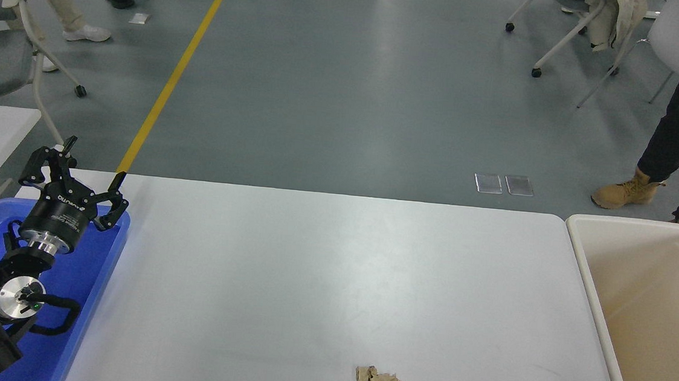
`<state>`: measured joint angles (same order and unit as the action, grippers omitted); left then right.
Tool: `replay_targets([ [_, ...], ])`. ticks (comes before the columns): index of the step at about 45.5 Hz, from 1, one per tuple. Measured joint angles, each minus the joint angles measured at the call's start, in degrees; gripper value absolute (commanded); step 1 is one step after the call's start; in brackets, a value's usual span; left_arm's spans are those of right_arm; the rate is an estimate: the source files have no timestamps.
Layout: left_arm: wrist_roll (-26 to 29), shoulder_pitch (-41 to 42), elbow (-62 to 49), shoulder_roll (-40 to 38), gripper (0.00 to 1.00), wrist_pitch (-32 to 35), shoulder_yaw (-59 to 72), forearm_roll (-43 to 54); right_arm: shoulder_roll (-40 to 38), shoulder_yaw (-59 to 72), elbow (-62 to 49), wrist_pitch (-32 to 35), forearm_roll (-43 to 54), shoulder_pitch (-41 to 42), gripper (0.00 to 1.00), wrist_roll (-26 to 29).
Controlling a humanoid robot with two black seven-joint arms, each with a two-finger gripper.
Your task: Clean the table surface
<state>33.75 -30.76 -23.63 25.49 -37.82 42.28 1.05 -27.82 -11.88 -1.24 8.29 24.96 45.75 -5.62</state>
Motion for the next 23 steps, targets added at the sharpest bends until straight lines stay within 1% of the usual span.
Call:
replay_targets([
  [11, 0.0, 0.0, 0.01, 0.0, 1.0, 0.02, 0.0, 0.0, -2.39, -7.5, 0.11, 0.1, -1.01, 7.42, 0.99, -0.07],
  [23, 0.0, 0.0, 0.01, 0.0, 1.0, 0.02, 0.0, 0.0, -4.09, -12.31, 0.92, 0.32, -8.36, 13.96, 0.99, -0.09],
])
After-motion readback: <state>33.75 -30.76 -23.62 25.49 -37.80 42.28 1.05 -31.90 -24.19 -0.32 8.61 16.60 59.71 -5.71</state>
